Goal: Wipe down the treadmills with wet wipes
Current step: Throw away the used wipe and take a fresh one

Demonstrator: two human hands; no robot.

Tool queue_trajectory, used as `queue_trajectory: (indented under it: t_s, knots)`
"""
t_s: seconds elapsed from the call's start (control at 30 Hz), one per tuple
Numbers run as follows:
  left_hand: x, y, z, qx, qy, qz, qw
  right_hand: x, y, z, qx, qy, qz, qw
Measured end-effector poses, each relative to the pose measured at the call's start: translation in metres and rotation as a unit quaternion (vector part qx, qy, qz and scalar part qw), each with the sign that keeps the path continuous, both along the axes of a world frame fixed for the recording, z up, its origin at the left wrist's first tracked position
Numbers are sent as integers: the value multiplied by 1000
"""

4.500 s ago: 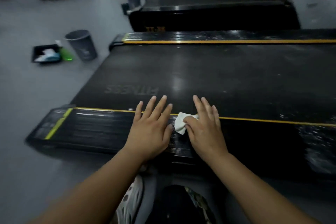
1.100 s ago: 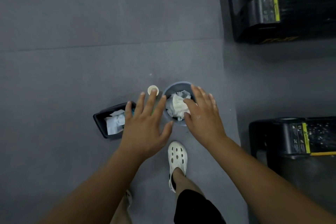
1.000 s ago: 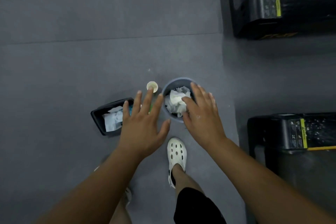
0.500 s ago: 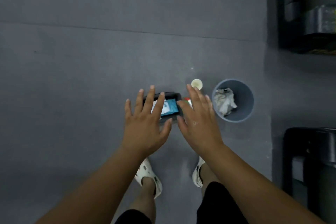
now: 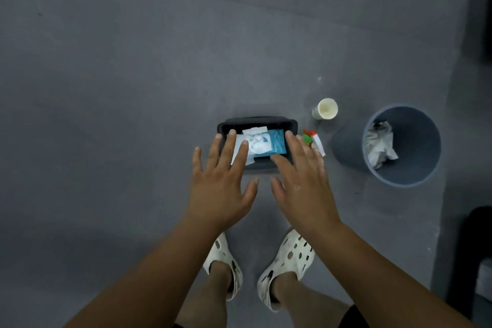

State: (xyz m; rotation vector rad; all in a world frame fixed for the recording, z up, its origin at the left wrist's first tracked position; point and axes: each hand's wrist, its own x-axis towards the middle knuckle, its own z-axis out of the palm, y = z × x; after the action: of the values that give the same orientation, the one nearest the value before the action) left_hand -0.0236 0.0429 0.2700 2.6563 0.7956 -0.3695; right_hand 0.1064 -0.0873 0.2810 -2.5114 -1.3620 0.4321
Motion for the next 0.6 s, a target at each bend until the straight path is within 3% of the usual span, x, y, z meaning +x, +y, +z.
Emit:
queue_trajectory:
  t_s: [0.33,0.47,0.6]
  knots:
    - [3,4,-249,25,7,-58,998,4,16,-256,-70,-39,63,995]
    - [6,19,-307,59,16,-134,989,12,30,-311,-75,-55,99,991]
    - [11,38,-321,97,9,-200,975,13,44,-335,-74,-63,130,987]
